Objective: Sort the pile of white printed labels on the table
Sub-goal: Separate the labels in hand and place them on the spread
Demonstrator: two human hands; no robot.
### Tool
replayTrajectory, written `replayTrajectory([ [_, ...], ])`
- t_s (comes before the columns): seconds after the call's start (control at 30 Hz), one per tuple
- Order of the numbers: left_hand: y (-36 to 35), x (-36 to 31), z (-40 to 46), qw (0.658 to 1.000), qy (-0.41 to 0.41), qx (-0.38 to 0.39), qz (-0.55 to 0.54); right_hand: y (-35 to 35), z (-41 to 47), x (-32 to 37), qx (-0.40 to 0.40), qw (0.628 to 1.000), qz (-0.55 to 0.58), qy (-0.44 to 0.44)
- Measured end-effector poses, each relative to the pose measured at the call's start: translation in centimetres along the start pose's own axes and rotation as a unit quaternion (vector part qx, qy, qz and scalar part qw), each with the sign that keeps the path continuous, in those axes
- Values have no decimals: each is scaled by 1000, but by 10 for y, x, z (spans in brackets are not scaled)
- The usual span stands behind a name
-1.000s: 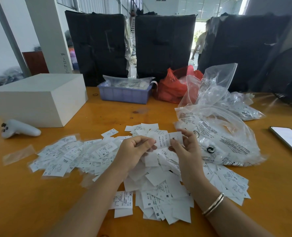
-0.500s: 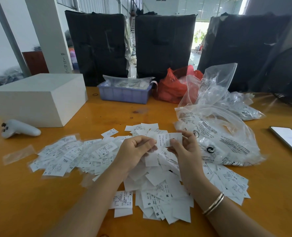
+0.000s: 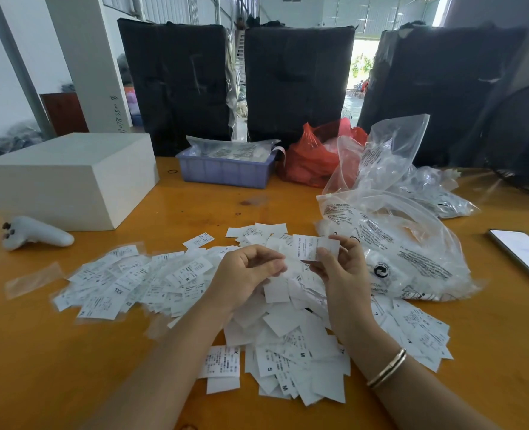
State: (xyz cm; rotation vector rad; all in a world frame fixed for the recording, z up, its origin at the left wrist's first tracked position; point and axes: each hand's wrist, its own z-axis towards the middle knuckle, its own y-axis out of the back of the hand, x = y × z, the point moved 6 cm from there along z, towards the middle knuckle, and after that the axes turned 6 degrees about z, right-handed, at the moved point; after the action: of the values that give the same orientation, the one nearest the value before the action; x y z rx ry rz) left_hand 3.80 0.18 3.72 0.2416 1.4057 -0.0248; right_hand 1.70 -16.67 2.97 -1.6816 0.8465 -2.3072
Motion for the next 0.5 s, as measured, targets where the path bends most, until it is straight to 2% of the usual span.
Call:
replayTrajectory([
  [0.27,5,2,2,999,-13,-33,-15,-2,-2,2,14,1000,-1,12],
  [0.5,10,5,6,998,-23,-50,-18,-6,-6,5,26,994,-91,49],
])
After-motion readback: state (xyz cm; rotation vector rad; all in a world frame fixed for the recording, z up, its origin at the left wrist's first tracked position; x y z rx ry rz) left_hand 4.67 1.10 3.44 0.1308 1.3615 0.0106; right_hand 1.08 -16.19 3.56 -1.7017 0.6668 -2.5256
